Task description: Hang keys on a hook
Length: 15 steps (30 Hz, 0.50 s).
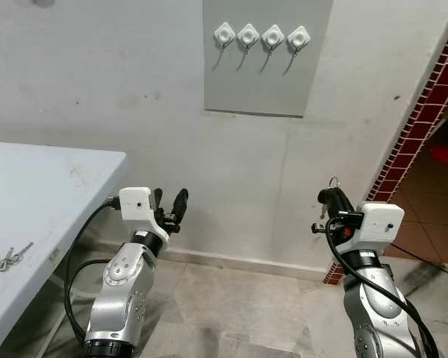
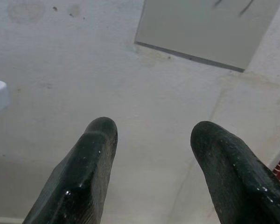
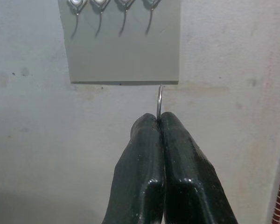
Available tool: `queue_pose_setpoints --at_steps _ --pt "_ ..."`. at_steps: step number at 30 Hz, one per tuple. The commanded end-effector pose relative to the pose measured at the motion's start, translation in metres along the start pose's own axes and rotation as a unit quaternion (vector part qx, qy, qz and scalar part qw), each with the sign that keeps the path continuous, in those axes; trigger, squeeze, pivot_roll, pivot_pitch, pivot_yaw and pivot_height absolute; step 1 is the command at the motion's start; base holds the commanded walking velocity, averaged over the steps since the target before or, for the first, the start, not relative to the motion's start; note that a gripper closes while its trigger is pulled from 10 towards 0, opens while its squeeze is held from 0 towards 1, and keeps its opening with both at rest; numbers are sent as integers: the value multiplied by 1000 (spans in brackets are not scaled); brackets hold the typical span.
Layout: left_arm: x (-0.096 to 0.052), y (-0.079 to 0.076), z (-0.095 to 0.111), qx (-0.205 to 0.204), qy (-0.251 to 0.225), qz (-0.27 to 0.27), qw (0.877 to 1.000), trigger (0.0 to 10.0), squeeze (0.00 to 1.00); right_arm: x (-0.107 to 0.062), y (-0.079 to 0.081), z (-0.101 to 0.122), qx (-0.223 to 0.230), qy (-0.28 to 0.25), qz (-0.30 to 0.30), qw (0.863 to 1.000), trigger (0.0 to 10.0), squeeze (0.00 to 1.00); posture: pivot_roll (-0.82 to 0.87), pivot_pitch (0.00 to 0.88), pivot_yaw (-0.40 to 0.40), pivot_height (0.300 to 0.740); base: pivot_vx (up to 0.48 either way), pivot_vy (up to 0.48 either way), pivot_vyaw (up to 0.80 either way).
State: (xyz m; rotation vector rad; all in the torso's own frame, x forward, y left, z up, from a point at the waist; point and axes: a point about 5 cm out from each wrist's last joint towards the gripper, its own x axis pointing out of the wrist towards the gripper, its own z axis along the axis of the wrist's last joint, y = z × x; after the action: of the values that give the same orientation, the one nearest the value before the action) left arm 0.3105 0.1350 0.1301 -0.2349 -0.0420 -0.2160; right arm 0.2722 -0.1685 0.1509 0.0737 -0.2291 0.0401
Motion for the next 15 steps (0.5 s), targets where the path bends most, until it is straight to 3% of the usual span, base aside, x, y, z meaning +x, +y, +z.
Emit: queue_pose_setpoints --at_steps 1,15 --pt "2 -1 5 0 -8 -5 1000 10000 0 2 2 5 1 -7 4 1000 10000 0 -13 8 13 740 304 0 0" --pt "1 -1 5 3 -8 -5 1000 10000 0 0 2 4 2 -5 3 1000 10000 0 -14 11 13 740 302 0 0"
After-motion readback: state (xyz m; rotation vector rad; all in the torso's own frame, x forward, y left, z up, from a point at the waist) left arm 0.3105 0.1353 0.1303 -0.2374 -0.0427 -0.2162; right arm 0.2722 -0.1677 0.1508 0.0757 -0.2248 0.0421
